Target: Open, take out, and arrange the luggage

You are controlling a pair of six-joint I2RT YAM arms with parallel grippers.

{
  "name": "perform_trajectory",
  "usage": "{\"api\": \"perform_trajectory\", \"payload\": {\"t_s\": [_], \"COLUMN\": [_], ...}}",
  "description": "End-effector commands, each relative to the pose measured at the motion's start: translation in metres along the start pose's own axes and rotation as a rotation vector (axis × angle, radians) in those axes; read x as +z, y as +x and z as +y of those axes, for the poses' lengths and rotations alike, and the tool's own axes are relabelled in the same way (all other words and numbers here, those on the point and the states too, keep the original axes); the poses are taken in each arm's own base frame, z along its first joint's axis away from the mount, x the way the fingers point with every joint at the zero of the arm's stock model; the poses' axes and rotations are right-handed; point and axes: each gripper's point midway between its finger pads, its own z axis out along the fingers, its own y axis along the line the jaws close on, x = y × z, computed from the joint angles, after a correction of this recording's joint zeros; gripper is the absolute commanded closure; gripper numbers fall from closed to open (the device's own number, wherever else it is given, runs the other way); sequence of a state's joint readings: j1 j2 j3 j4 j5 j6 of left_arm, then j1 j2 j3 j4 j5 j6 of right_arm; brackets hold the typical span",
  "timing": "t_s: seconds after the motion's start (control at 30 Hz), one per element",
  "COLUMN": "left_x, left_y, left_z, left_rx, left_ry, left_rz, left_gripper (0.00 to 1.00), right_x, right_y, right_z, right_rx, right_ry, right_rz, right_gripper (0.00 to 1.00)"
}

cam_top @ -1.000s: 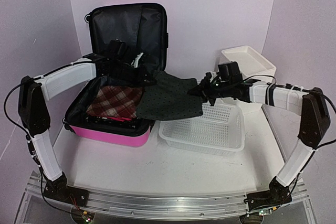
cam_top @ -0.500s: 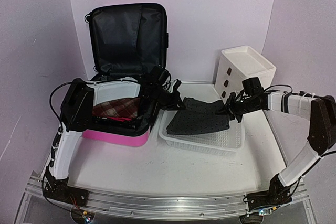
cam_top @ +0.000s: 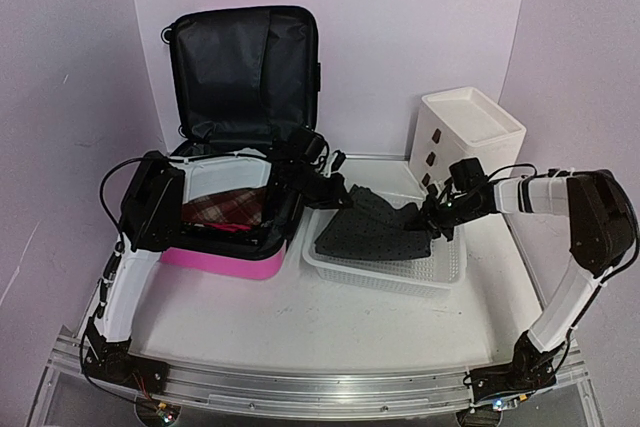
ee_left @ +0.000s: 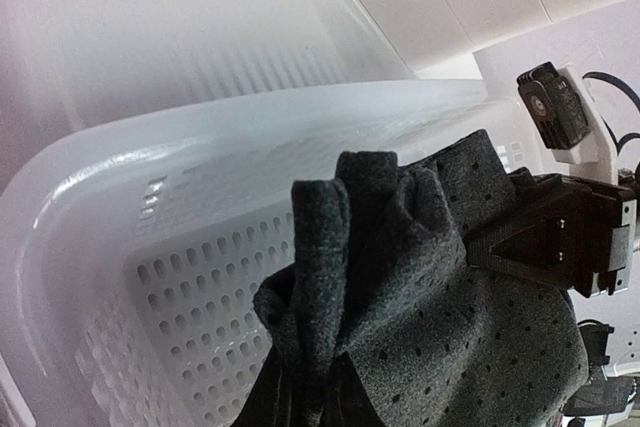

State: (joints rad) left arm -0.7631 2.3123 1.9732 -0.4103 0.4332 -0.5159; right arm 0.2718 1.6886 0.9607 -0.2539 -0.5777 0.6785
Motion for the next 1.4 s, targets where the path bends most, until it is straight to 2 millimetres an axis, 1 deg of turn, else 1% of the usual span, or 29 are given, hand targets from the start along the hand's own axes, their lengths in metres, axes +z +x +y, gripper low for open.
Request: {"api": "perform_trajectory", "payload": {"t_s": [0.0,0.13,0.3,0.37,0.43,0.5,0.57,0.6,0.63,0.7,0.77,0.83,0.93,1.0,1.07,1.17,1.23,1.27,1.3,1.33,1.37], "left_x": [-0.006,-0.004,-0.003,0.0,0.002,-0.002,-0.011,-0.017,-0.023,-0.039,-0.054,-0.066,-0.071,-0.07,-0.066,-0.061,-0.062,-0.066,-0.07,-0.076,-0.083], "left_y": [-0.047,-0.044,-0.037,-0.033,-0.029,-0.027,-0.026,-0.027,-0.028,-0.032,-0.038,-0.042,-0.044,-0.042,-0.038,-0.031,-0.027,-0.025,-0.022,-0.021,-0.02], "left_z": [0.007,0.012,0.026,0.026,0.028,0.029,0.029,0.027,0.024,0.016,0.006,-0.006,-0.029,-0.045,-0.056,-0.064,-0.069,-0.07,-0.072,-0.076,-0.079], "left_rx": [0.038,0.024,0.016,0.012,0.0,-0.002,0.009,0.02,0.032,0.061,0.093,0.132,0.167,0.208,0.243,0.26,0.264,0.269,0.274,0.278,0.282], "left_ry": [-0.034,-0.046,-0.098,-0.086,-0.082,-0.094,-0.114,-0.122,-0.128,-0.139,-0.149,-0.148,-0.098,-0.067,-0.042,-0.014,-0.001,-0.001,0.0,0.004,0.008], "left_rz": [-0.154,-0.148,-0.145,-0.131,-0.118,-0.117,-0.125,-0.131,-0.137,-0.156,-0.179,-0.202,-0.207,-0.2,-0.186,-0.165,-0.156,-0.155,-0.155,-0.158,-0.163], "left_gripper": [1.0,1.0,1.0,1.0,0.97,0.9,0.74,0.66,0.61,0.54,0.5,0.49,0.48,0.46,0.45,0.44,0.44,0.43,0.43,0.43,0.43], "right_x": [0.002,0.007,0.011,0.013,0.015,0.016,0.016,0.014,0.011,0.005,-0.001,-0.006,-0.013,-0.024,-0.038,-0.07,-0.09,-0.096,-0.098,-0.094,-0.083], "right_y": [-0.009,-0.015,-0.023,-0.024,-0.025,-0.025,-0.025,-0.025,-0.023,-0.02,-0.019,-0.016,-0.015,-0.013,-0.015,-0.015,-0.017,-0.016,-0.014,-0.012,-0.008], "right_z": [0.006,0.003,-0.001,-0.002,0.0,0.002,-0.001,-0.003,-0.008,-0.014,-0.013,-0.013,-0.015,-0.014,-0.009,-0.004,0.0,0.004,0.008,0.013,0.02], "right_rx": [-0.114,-0.169,-0.191,-0.193,-0.199,-0.203,-0.197,-0.193,-0.185,-0.166,-0.166,-0.174,-0.181,-0.218,-0.27,-0.357,-0.425,-0.451,-0.463,-0.459,-0.449], "right_ry": [0.001,0.013,0.032,0.034,0.025,0.024,0.047,0.073,0.112,0.175,0.213,0.256,0.339,0.409,0.475,0.63,0.732,0.753,0.75,0.725,0.66], "right_rz": [-0.006,-0.022,-0.05,-0.049,-0.048,-0.049,-0.043,-0.04,-0.028,-0.014,-0.006,0.015,0.05,0.053,0.037,0.043,0.019,0.01,0.005,0.004,0.013], "right_gripper": [1.0,1.0,1.0,1.0,1.0,1.0,0.87,0.83,0.78,0.65,0.56,0.51,0.46,0.39,0.34,0.31,0.31,0.31,0.31,0.33,0.36]}}
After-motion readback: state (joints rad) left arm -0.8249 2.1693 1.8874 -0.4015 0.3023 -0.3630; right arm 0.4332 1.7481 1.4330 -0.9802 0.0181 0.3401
